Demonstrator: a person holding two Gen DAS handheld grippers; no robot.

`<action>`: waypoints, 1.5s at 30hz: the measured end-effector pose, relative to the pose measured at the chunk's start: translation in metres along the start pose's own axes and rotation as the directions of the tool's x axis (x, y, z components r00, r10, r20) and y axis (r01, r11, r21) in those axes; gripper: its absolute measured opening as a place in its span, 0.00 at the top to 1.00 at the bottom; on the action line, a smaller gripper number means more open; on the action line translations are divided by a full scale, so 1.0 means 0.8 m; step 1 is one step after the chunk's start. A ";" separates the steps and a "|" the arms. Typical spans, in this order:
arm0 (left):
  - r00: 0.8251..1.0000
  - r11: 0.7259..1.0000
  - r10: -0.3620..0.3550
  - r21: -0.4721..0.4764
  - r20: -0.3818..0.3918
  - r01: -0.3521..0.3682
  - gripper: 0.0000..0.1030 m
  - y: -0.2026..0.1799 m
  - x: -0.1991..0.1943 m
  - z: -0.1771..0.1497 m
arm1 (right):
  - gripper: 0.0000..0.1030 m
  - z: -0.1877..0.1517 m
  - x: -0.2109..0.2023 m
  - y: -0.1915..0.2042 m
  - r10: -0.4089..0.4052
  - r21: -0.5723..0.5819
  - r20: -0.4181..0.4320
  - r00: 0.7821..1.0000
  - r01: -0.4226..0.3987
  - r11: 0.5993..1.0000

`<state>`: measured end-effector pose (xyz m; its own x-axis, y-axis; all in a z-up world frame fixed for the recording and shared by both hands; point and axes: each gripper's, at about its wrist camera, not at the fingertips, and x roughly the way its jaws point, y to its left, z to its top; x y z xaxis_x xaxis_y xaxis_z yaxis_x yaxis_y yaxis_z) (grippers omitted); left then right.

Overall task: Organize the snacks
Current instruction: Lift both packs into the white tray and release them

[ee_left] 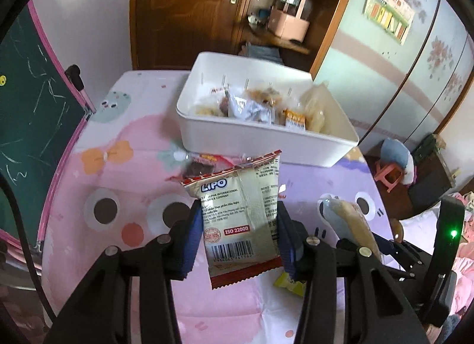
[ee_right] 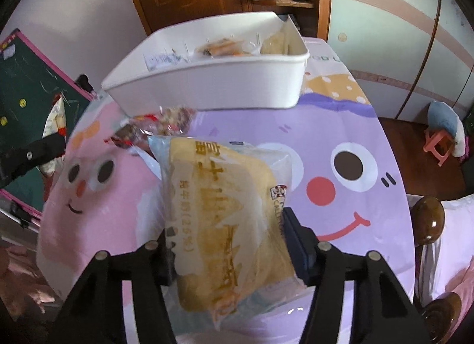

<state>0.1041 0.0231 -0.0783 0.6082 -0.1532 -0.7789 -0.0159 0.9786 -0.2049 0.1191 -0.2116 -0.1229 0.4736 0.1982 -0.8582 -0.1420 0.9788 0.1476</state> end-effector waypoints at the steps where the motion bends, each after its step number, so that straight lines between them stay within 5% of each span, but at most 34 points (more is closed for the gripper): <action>1: 1.000 1.000 0.003 0.001 0.007 -0.003 0.57 0.002 -0.004 0.003 | 0.45 0.004 -0.004 0.000 0.012 0.005 0.005 1.000 -0.012 1.000; 8: 1.000 1.000 0.015 0.005 0.018 -0.015 0.57 0.017 -0.021 0.033 | 0.46 0.046 -0.061 0.008 0.054 -0.015 0.127 0.991 -0.052 0.999; 13: 0.993 0.999 0.023 0.045 0.115 -0.028 0.57 0.009 -0.058 0.092 | 0.46 0.090 -0.121 0.022 0.069 -0.067 0.273 0.960 -0.053 0.996; 25: 0.962 0.991 0.051 0.109 0.270 -0.083 0.56 -0.030 -0.093 0.234 | 0.46 0.203 -0.204 0.058 0.060 -0.127 0.560 0.827 0.014 0.992; 31: 0.960 0.982 0.090 0.137 0.265 -0.130 0.56 -0.053 -0.047 0.270 | 0.46 0.249 -0.166 0.069 0.039 -0.126 0.546 0.837 0.036 0.991; 35: 0.954 0.965 0.142 0.179 0.265 -0.193 0.56 -0.067 -0.006 0.270 | 0.46 0.264 -0.122 0.061 0.017 -0.091 0.495 0.868 0.032 0.995; 45: 0.969 0.961 0.164 0.192 0.186 -0.199 0.55 -0.065 0.079 0.276 | 0.45 0.286 -0.027 0.029 -0.022 -0.004 0.352 0.936 0.025 1.000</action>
<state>0.3189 -0.0070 0.0142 0.7341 0.0372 -0.6780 0.0157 0.9973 0.0717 0.3044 -0.1811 0.0114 0.7524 0.1820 -0.6331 -0.1338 0.9833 0.1236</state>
